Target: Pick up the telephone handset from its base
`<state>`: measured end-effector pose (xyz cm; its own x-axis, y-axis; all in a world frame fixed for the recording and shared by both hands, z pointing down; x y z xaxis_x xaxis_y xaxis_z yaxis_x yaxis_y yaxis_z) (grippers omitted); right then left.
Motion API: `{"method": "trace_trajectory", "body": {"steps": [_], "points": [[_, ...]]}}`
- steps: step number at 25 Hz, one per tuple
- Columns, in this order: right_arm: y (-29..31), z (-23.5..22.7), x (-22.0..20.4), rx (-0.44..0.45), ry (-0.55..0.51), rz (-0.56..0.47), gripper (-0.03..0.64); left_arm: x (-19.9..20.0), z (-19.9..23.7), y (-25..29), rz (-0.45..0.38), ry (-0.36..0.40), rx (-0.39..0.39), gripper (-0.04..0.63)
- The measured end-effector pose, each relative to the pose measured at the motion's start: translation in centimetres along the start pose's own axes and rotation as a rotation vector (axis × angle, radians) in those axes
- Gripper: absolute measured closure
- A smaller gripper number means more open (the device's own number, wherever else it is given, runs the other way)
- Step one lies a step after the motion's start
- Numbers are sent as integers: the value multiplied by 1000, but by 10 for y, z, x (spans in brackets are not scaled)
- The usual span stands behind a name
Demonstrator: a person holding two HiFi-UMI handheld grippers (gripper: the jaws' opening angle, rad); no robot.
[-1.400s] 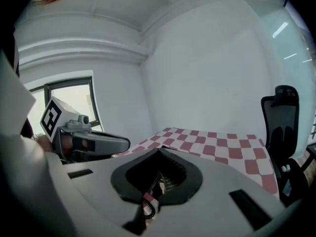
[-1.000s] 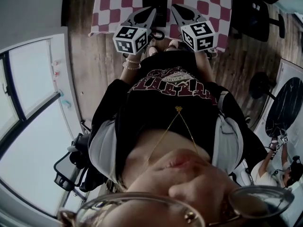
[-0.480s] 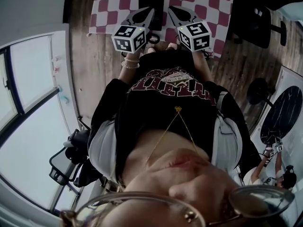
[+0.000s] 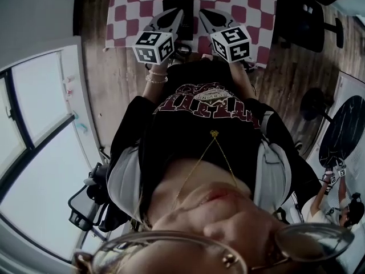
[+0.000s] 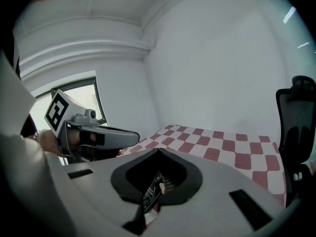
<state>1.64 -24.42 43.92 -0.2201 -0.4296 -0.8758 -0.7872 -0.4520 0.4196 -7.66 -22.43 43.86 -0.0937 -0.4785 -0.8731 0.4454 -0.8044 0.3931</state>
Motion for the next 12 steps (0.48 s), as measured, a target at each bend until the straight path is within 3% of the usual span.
{"method": "trace_trajectory", "body": {"steps": [12], "points": [[27, 2, 2, -135, 80, -10, 598, -1, 25, 22, 80, 40, -169, 584]]}}
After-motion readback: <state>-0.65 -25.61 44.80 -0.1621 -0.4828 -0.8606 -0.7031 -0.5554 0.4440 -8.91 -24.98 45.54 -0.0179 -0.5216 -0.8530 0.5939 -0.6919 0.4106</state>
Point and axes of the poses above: the fingertips, and each gripper's own axes: y forward along the fingers, z to its left, x out of its top, the point moved 3 cm from there along -y, backward along the fingers, and after that the axes turned 1 degree about y, right-handed, at the moved point
